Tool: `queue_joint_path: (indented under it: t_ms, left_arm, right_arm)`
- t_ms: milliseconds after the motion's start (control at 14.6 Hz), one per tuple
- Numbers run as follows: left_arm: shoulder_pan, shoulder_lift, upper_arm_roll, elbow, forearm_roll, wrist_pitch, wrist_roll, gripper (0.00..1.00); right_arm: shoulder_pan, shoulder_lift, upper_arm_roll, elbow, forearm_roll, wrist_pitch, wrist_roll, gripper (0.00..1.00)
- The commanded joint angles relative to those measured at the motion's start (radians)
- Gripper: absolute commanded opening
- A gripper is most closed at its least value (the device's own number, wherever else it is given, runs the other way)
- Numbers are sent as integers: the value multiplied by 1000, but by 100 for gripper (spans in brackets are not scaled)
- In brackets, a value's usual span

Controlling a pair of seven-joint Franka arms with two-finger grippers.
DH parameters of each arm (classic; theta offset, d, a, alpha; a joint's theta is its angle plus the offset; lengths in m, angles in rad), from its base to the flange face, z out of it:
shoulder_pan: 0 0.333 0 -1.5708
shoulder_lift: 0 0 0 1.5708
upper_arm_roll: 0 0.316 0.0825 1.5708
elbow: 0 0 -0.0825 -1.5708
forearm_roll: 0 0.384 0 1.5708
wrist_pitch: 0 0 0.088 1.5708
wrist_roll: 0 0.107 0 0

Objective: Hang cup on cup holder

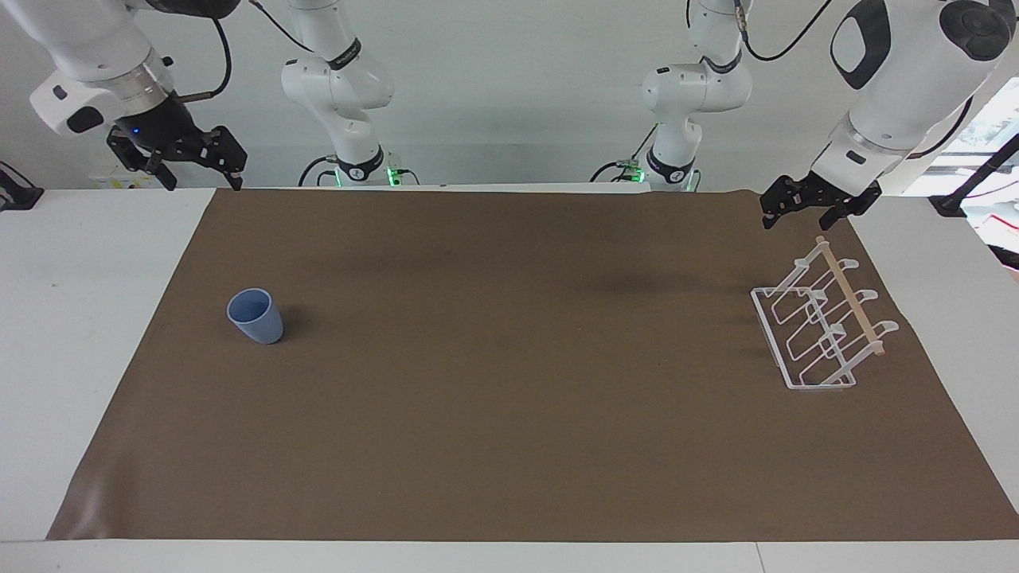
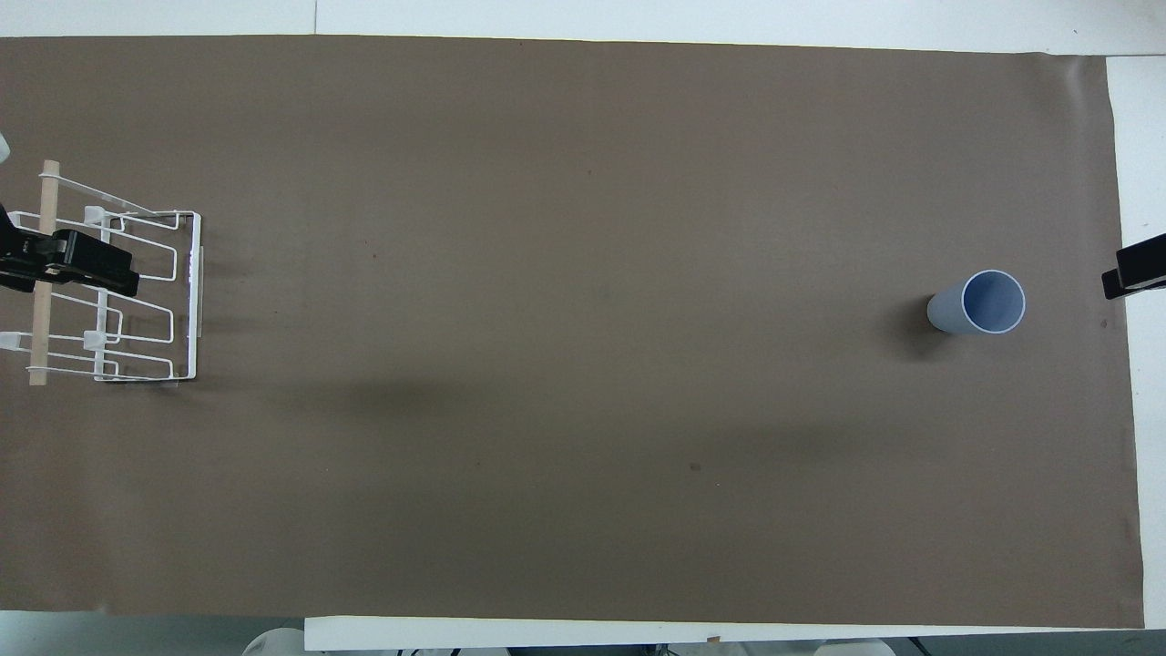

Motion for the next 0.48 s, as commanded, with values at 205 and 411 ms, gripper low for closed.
queue_joint_path:
  t_ms: [205, 411]
  left_arm:
    - [26, -11, -14, 0, -1, -15, -6, 100]
    - [28, -11, -14, 0, 0, -15, -6, 100]
  right_arm:
    - [0, -17, 4, -22, -3, -2, -15, 100]
    - [-3, -78, 4, -158, 0, 90, -26, 100]
